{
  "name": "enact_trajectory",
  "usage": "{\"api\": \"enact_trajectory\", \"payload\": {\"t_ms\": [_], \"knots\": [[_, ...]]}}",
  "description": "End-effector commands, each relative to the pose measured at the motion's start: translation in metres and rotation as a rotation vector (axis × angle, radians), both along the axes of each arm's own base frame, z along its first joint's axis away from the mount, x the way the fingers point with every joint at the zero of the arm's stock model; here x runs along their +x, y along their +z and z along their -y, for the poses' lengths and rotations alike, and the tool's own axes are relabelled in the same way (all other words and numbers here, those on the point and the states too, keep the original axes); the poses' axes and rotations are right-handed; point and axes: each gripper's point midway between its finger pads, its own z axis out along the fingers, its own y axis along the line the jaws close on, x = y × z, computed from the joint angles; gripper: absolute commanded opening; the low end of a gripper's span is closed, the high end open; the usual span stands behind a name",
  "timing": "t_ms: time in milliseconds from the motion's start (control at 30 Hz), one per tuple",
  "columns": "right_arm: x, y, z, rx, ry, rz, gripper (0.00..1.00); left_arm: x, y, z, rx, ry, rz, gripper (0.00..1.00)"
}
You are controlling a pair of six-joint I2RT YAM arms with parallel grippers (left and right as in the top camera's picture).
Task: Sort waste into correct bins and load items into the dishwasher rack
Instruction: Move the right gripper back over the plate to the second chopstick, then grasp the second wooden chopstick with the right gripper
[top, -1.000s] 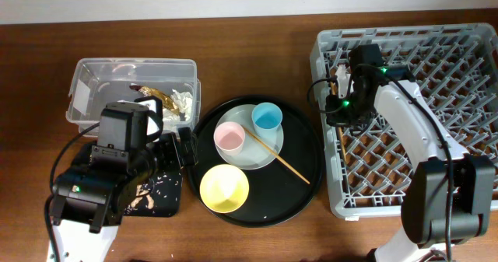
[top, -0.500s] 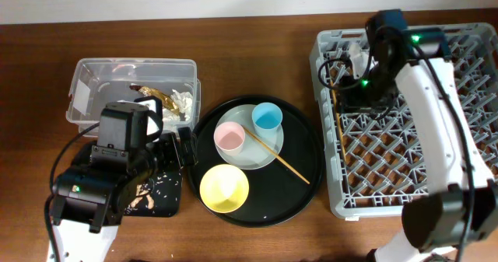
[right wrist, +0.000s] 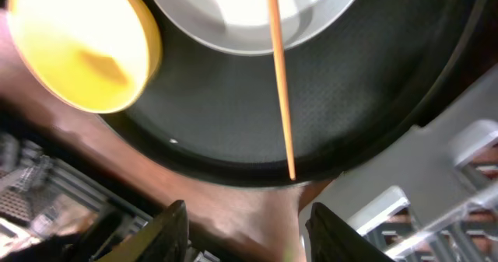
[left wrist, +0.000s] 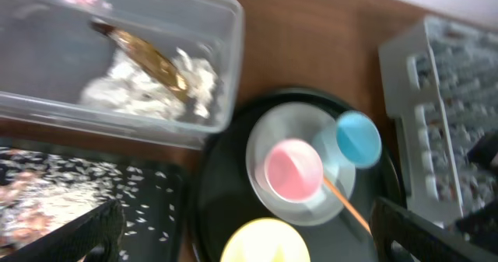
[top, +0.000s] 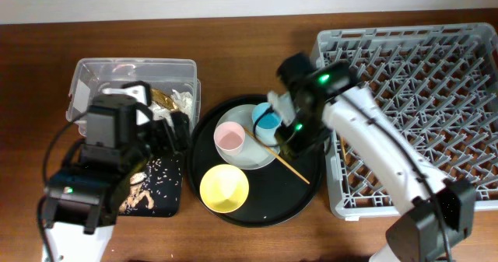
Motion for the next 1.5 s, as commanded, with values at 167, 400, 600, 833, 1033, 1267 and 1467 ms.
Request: {"api": "enact_trajectory", "payload": {"t_ms": [167,400,600,833,1033,1267,1467], "knots": [[-0.008,-0.070,0.000,-0.077,-0.002,0.032,0.51,-0.007,0.039,-0.078,0.130,0.290,0.097,0.99],[-0.001,-0.106,0.002,-0.075,-0.001,0.098,0.50,-0.006,0.038,-0.078,0.131,0.289,0.091,0.99],[-0.013,-0.132,0.009,-0.081,0.000,0.083,0.43,-0.006,0.038,-0.078,0.131,0.289,0.091,0.99],[-0.018,-0.137,0.008,-0.066,0.001,0.068,0.23,-0.006,0.038,-0.078,0.131,0.289,0.090,0.99],[-0.018,-0.125,0.002,-0.046,-0.003,0.045,0.15,-0.006,0.038,-0.078,0.131,0.289,0.091,0.99],[-0.006,-0.084,-0.017,0.017,-0.037,0.029,0.12,-0.006,0.038,-0.078,0.131,0.289,0.091,0.99],[-0.007,-0.067,-0.016,0.003,-0.039,0.015,0.13,-0.006,0.038,-0.078,0.131,0.289,0.091,0.99]]}}
